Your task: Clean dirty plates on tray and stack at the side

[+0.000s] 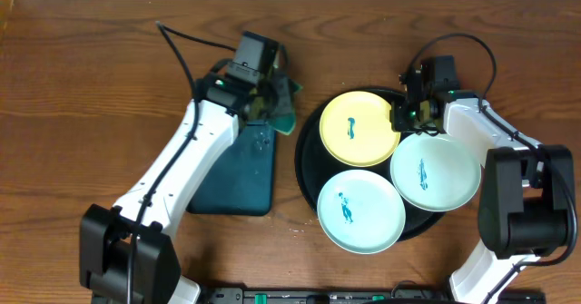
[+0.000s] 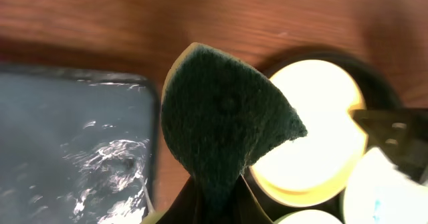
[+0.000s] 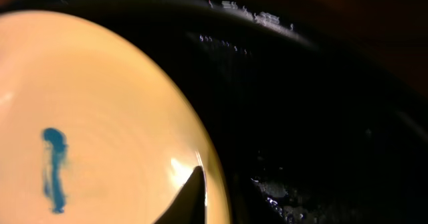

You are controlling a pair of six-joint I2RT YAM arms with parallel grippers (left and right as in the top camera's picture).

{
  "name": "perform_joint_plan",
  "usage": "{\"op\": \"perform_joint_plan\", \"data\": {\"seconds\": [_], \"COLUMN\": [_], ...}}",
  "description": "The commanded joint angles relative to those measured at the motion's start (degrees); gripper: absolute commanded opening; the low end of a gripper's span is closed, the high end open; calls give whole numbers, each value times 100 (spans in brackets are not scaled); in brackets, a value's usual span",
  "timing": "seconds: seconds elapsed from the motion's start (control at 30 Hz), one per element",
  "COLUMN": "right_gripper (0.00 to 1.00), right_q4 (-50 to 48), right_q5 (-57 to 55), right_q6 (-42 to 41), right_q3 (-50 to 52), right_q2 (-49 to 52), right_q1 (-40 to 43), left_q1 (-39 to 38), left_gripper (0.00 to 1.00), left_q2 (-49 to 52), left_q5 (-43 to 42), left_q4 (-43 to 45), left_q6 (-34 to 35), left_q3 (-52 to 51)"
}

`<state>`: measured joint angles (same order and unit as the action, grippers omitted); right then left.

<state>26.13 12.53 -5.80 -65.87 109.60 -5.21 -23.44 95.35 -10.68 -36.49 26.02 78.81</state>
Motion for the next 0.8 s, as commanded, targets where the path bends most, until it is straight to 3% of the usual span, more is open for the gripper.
{"op": "perform_joint_plan", "data": {"seconds": [0.0, 0.57, 0.77], "right_gripper": [4, 1, 1], "right_q4": [66, 505, 560], "right_q5": [-35, -46, -48], "right_q6": [7, -111, -76], "right_q3": [-98, -98, -98], "right_q2": [184, 238, 238], "right_q1": [-111, -352, -352], "left_q1": [-203, -1204, -1255], "left_gripper": [8, 8, 8], "left_q2": [74, 1744, 2479], "left_q5": [-68, -125, -960], "left_q4": [315, 1912, 2815], "left_q6": [291, 1491, 2234], "left_q3": [120, 120, 120]}}
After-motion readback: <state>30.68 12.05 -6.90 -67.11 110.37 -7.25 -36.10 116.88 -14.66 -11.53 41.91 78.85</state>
